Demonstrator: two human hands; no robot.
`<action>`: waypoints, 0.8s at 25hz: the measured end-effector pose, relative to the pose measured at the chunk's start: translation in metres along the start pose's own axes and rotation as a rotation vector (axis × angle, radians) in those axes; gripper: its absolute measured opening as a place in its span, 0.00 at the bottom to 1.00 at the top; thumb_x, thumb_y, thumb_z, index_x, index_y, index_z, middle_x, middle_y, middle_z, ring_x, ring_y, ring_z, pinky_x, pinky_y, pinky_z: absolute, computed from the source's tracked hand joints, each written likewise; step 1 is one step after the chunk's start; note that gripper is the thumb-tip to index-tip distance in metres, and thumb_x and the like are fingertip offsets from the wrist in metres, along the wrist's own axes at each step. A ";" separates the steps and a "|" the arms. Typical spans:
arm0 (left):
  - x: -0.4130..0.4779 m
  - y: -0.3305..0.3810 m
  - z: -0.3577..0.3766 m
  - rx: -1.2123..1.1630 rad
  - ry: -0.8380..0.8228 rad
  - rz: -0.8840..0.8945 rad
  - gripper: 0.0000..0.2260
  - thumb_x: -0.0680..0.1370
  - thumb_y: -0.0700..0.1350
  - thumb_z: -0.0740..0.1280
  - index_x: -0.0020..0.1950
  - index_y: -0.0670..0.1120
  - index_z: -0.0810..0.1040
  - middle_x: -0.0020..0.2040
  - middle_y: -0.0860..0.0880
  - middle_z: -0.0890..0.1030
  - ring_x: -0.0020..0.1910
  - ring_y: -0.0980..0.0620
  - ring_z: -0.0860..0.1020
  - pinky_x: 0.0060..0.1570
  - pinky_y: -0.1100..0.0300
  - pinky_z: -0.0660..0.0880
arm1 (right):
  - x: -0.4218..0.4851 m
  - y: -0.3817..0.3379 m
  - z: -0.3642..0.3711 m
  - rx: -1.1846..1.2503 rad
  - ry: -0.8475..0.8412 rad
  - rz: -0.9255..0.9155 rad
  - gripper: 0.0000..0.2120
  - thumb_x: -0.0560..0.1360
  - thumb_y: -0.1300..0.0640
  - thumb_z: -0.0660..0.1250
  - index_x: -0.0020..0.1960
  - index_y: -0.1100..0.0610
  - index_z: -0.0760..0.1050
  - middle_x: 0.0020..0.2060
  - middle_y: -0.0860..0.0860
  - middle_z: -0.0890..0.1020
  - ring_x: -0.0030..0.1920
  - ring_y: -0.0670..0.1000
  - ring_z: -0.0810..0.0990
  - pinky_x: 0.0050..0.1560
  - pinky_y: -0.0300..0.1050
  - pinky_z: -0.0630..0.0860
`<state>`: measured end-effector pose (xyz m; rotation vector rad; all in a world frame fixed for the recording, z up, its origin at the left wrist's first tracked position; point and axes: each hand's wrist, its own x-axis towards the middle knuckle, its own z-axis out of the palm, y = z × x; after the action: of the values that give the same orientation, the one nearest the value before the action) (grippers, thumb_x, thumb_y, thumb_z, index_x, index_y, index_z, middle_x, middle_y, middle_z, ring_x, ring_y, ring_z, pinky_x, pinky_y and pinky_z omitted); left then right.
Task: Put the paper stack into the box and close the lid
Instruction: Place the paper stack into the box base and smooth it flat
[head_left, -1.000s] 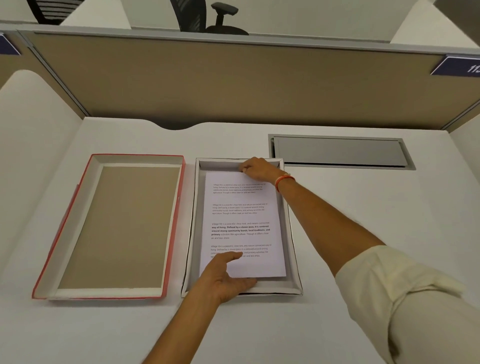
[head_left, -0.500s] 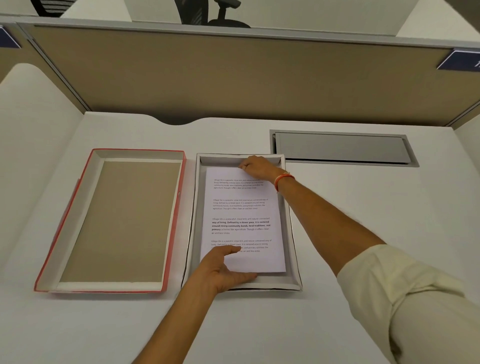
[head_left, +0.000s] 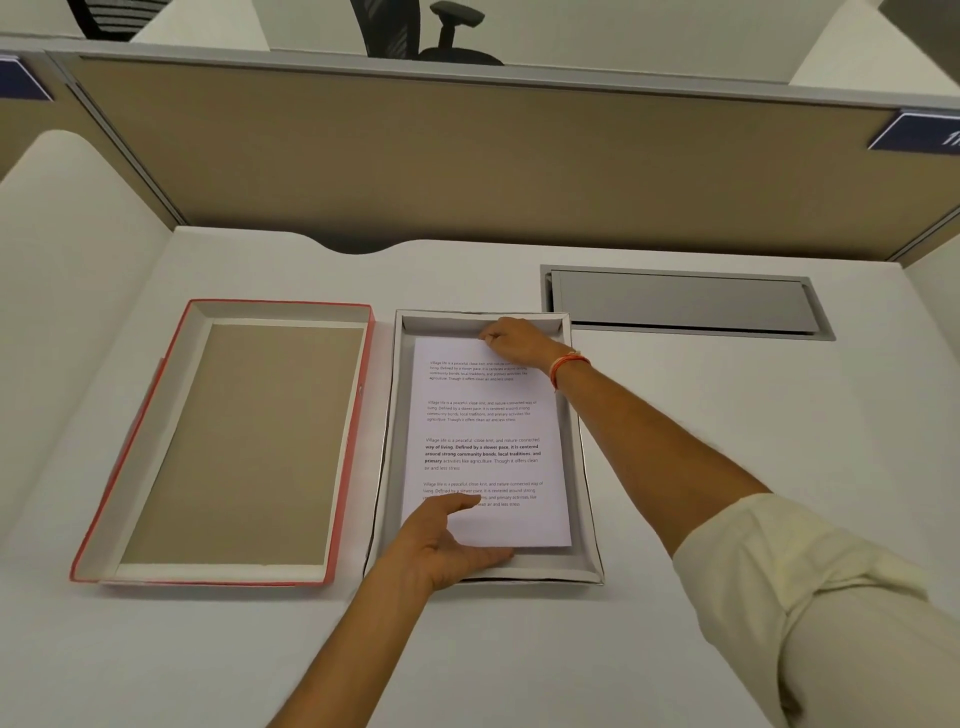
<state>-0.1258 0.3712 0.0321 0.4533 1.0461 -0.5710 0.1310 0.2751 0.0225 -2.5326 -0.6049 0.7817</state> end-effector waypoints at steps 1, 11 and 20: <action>0.000 -0.001 -0.001 -0.004 -0.006 0.004 0.16 0.73 0.32 0.69 0.56 0.47 0.71 0.61 0.37 0.73 0.61 0.27 0.73 0.57 0.27 0.72 | 0.000 0.000 -0.001 -0.001 -0.003 0.004 0.18 0.83 0.59 0.52 0.60 0.66 0.78 0.60 0.60 0.80 0.60 0.61 0.77 0.63 0.49 0.72; -0.032 0.004 -0.005 -0.037 -0.266 -0.060 0.20 0.76 0.37 0.69 0.67 0.45 0.72 0.66 0.31 0.76 0.64 0.26 0.74 0.67 0.31 0.67 | -0.023 -0.010 -0.023 0.296 0.107 0.009 0.20 0.83 0.52 0.56 0.67 0.63 0.74 0.66 0.60 0.77 0.66 0.59 0.74 0.65 0.49 0.70; -0.053 0.081 -0.048 0.114 -0.113 0.578 0.16 0.79 0.38 0.65 0.64 0.32 0.73 0.63 0.33 0.79 0.60 0.41 0.81 0.58 0.51 0.79 | -0.080 -0.072 0.031 0.645 0.221 -0.078 0.20 0.81 0.50 0.62 0.69 0.58 0.72 0.65 0.54 0.78 0.65 0.52 0.76 0.64 0.42 0.72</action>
<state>-0.1269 0.4742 0.0648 0.7800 0.7281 -0.1359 0.0324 0.3009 0.0686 -1.9507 -0.3074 0.5442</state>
